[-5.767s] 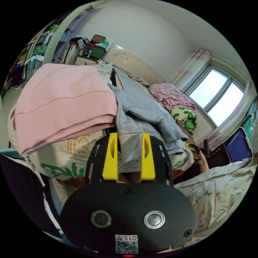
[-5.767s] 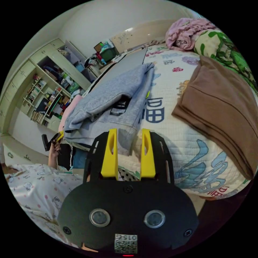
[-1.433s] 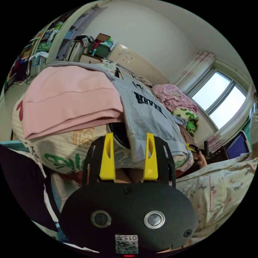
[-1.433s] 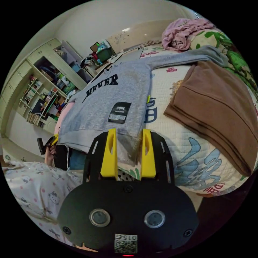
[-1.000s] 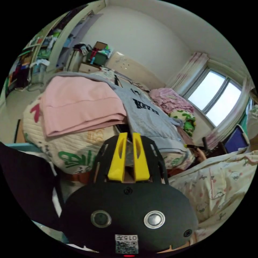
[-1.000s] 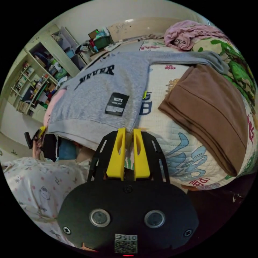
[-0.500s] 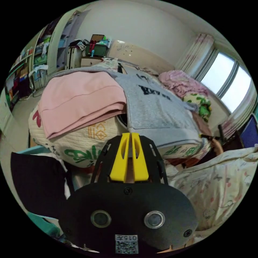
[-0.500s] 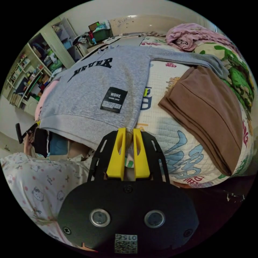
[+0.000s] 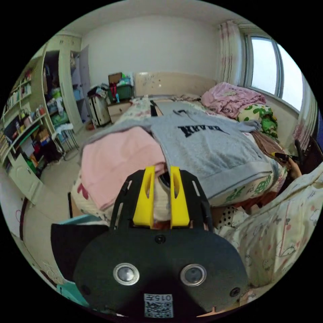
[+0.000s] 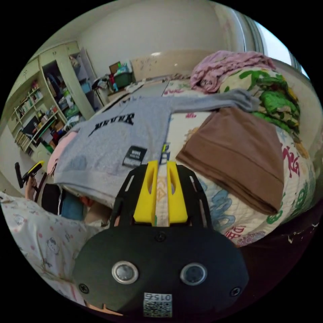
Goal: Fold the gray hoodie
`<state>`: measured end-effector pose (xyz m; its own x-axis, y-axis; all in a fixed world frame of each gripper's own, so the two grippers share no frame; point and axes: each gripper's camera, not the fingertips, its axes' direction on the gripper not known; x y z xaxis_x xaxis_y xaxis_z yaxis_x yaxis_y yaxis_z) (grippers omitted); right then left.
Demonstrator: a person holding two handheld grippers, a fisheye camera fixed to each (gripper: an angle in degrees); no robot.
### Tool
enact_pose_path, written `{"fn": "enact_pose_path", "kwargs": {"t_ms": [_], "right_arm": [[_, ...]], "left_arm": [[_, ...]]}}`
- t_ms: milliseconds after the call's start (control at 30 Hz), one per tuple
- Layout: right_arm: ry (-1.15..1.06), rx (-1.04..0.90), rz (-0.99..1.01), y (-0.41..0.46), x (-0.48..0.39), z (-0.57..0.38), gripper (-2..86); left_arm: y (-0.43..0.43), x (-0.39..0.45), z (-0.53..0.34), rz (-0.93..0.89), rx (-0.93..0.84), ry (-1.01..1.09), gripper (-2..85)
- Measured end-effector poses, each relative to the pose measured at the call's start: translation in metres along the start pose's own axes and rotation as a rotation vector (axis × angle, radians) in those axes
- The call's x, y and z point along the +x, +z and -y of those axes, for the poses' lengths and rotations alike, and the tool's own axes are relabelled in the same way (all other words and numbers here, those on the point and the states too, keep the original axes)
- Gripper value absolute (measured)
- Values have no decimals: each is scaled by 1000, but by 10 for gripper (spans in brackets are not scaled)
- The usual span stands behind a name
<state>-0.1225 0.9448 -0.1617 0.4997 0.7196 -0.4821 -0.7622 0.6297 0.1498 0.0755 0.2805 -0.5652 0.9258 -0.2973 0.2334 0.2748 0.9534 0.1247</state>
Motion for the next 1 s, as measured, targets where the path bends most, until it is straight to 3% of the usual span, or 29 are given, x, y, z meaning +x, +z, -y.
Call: {"fn": "enact_pose_path", "kwargs": {"t_ms": [167, 300, 400, 600, 767, 1000], "right_arm": [[-169, 171, -30, 37, -61, 34, 51], [-302, 161, -103, 82, -116, 63, 54], [-440, 50, -138, 132, -154, 79, 62], [-382, -212, -164, 224, -158, 91, 69], [-358, -207, -68, 218, -146, 98, 61], [-403, -184, -120, 208, -160, 97, 53]], "left_arm": [[43, 41, 88, -114, 97, 81, 77], [116, 91, 150, -235, 49, 141, 83], [174, 121, 174, -239, -74, 158, 94], [234, 149, 186, -196, -262, 190, 107], [235, 142, 205, -225, -263, 170, 109], [231, 138, 226, -225, -256, 165, 110]]}}
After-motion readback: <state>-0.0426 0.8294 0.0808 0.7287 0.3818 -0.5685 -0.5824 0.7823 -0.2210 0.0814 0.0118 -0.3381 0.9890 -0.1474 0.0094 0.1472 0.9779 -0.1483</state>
